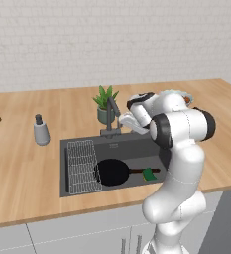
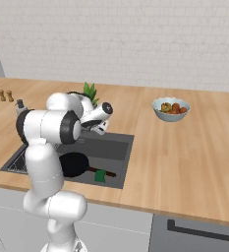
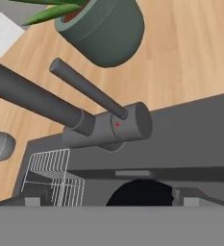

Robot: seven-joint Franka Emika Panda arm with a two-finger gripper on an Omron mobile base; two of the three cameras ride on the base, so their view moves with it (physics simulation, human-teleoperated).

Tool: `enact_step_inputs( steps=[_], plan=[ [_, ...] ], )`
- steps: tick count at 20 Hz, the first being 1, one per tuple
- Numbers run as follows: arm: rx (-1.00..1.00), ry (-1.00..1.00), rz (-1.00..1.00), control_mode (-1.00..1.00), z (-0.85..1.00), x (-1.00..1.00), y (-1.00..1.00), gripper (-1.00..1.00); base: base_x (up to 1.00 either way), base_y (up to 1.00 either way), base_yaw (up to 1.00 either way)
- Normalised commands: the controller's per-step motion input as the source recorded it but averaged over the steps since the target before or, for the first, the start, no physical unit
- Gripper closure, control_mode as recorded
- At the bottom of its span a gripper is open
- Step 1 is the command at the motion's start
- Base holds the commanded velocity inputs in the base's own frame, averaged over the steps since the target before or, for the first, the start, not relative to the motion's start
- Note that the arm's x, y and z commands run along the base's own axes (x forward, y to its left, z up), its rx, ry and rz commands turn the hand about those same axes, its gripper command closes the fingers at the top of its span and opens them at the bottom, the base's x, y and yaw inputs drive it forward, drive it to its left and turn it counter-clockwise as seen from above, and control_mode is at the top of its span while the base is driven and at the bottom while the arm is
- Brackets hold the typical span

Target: Pick the pan and sponge and place them into the sink. Then turn on the water.

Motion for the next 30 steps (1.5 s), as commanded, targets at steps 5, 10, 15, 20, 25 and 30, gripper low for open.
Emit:
enact_step_inputs(
  steps=[5, 10, 15, 20, 25, 30],
  plan=[
    [0.0, 0.0, -0.04, -1.0, -0.16, 0.26, 0.03, -1.0, 0.0, 0.0, 0.0],
    [0.0, -0.01, -0.04, -1.0, -0.14, 0.24, 0.05, -1.0, 0.0, 0.0, 0.0],
    [0.0, 0.0, -0.03, -1.0, -0.08, 0.28, 0.0, -1.0, 0.0, 0.0, 0.0],
    [0.01, 0.0, 0.0, -1.0, -0.16, 0.35, 0.0, -1.0, 0.0, 0.0, 0.0],
    [0.0, 0.0, 0.0, -1.0, -0.21, 0.27, 0.02, -1.0, 0.0, 0.0, 0.0],
    [0.0, 0.0, 0.0, -1.0, -0.17, 0.26, 0.0, -1.0, 0.0, 0.0, 0.0]
  ],
)
